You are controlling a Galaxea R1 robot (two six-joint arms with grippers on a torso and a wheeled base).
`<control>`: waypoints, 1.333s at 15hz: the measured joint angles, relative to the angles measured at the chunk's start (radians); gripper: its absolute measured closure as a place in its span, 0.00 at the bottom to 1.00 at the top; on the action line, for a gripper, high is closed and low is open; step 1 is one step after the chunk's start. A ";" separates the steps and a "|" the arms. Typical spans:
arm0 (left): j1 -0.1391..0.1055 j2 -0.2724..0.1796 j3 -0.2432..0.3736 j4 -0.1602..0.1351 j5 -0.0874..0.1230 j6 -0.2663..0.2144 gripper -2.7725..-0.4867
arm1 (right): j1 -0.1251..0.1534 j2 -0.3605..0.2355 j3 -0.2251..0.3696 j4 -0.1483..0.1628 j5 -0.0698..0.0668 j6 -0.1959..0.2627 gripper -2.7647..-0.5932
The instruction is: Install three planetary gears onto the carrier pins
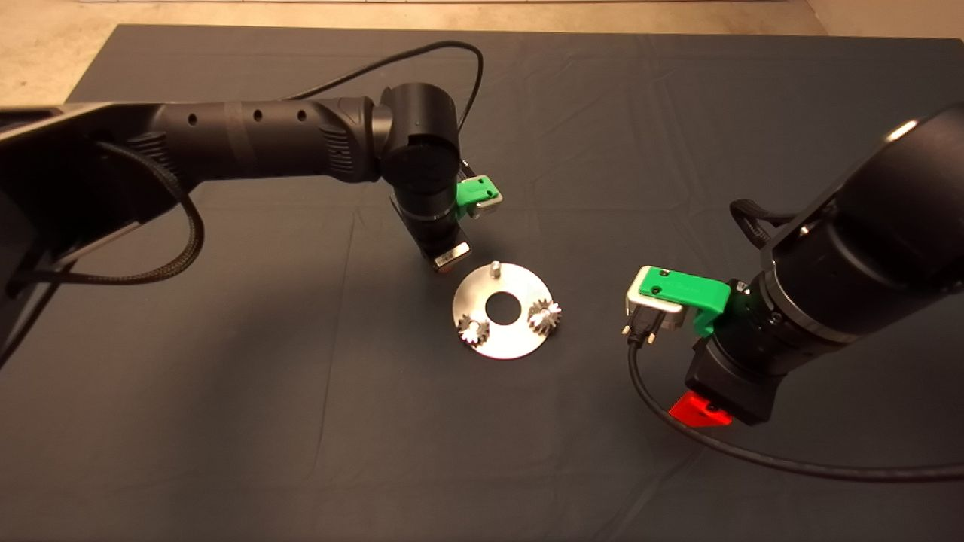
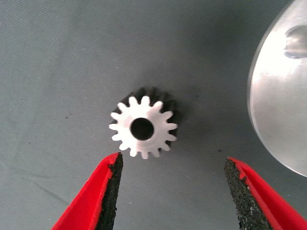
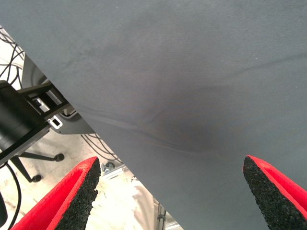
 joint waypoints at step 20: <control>-0.001 0.014 -0.072 0.077 -0.001 0.048 0.57 | 0.000 -0.003 0.004 0.000 0.000 0.000 0.26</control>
